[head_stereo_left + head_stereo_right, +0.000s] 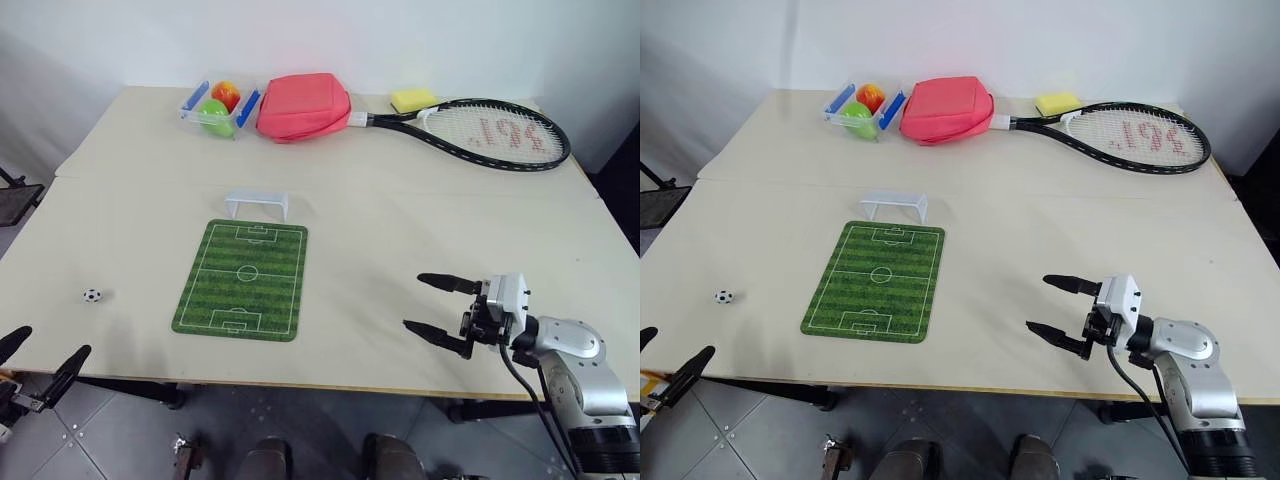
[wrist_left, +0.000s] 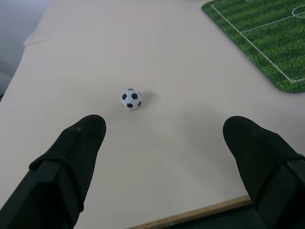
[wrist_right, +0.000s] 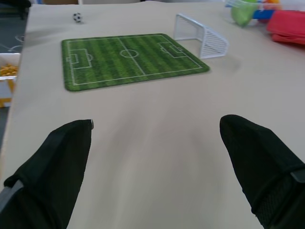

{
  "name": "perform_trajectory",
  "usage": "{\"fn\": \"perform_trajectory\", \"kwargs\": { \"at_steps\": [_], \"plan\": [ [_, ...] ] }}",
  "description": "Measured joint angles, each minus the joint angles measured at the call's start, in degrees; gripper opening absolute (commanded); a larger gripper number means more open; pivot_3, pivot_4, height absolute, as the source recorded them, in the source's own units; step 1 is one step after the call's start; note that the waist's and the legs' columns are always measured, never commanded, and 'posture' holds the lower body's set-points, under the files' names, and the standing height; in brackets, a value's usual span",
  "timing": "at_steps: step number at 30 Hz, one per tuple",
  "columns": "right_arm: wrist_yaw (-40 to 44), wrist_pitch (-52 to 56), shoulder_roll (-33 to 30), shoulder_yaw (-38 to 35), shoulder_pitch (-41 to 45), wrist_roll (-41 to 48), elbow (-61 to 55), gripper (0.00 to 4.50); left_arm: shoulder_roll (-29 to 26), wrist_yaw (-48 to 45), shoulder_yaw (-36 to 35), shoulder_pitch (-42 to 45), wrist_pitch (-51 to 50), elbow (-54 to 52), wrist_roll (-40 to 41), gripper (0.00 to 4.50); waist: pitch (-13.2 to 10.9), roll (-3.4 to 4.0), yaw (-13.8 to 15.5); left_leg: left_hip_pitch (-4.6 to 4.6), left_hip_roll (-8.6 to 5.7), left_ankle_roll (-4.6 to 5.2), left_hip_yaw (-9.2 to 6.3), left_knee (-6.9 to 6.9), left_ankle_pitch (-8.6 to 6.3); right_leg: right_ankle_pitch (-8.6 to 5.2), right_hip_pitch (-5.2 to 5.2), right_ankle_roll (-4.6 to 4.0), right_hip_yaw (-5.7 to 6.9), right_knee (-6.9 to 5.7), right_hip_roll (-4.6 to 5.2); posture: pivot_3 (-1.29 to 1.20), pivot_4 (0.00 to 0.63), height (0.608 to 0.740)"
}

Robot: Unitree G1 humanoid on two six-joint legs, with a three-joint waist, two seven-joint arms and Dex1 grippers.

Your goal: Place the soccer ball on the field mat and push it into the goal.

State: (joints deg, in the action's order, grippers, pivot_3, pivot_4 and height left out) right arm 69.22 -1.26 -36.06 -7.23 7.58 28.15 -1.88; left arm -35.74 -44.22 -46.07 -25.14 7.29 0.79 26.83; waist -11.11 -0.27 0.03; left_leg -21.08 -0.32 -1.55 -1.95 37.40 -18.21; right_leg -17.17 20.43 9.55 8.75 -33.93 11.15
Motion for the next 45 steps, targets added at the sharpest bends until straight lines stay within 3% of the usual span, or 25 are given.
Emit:
{"fn": "perform_trajectory", "kwargs": {
  "at_steps": [6,14,19,28,36,39,45],
  "plan": [
    [4.74,1.8,-0.96,1.55,-0.03,2.53,-1.92,4.5,0.94,-1.81,-0.95,-0.58,-3.6,0.0,4.45,4.47,0.0,0.0,-0.19,0.03,0.11,-0.03,0.14,0.0,-0.04,0.01,0.07,-0.02,-0.14,-0.01,-0.12,0.0,0.15,0.74],
    [3.75,4.92,8.22,4.63,1.28,11.04,-11.83,4.5,5.32,-3.96,-6.83,-1.03,-2.78,13.46,9.78,4.47,0.01,-0.02,-0.04,0.07,0.36,-0.11,0.34,0.08,-0.18,0.05,0.17,-0.11,-0.36,0.01,-0.41,0.0,0.15,0.74],
    [3.8,3.74,9.8,4.65,1.61,11.48,-12.06,4.5,8.66,-1.83,-5.33,2.06,-4.22,12.4,11.14,4.47,0.1,-0.17,1.46,0.0,0.43,-0.12,0.31,0.4,-0.26,0.09,0.17,-0.18,-0.38,-0.1,-0.47,0.0,0.15,0.74],
    [4.27,3.36,9.72,4.53,1.96,10.2,-10.63,4.5,2.03,6.82,2.21,18.14,-12.55,7.22,9.91,4.47,0.11,-0.2,1.0,0.11,0.51,-0.14,0.81,0.57,-0.29,0.14,0.48,-0.24,-0.98,-0.54,-0.61,0.0,0.15,0.74],
    [2.73,2.56,9.98,4.56,1.04,8.88,-10.44,4.5,-0.89,12.86,8.39,27.41,-14.6,18.63,2.66,4.47,0.14,-0.24,-0.16,0.03,0.53,-0.13,1.18,0.55,-0.29,0.14,0.98,-0.23,-1.39,-0.85,-0.63,0.0,0.15,0.74],
    [1.14,2.36,10.46,4.57,0.67,8.13,-10.44,4.5,-2.05,12.86,9.42,28.89,-14.61,23.09,0.67,3.83,0.14,-0.25,-0.2,0.03,0.52,-0.13,1.29,0.55,-0.3,0.15,1.03,-0.23,-1.5,-0.85,-0.62,0.0,0.15,0.74],
    [-0.39,1.44,11.06,4.57,0.62,7.11,-10.44,4.5,-2.49,11.9,10.04,29.24,-13.39,25.91,-0.32,1.97,0.15,-0.25,-0.09,0.04,0.55,-0.13,1.31,0.55,-0.3,0.15,1.07,-0.23,-1.54,-0.9,-0.62,0.0,0.15,0.74]
  ]
}}
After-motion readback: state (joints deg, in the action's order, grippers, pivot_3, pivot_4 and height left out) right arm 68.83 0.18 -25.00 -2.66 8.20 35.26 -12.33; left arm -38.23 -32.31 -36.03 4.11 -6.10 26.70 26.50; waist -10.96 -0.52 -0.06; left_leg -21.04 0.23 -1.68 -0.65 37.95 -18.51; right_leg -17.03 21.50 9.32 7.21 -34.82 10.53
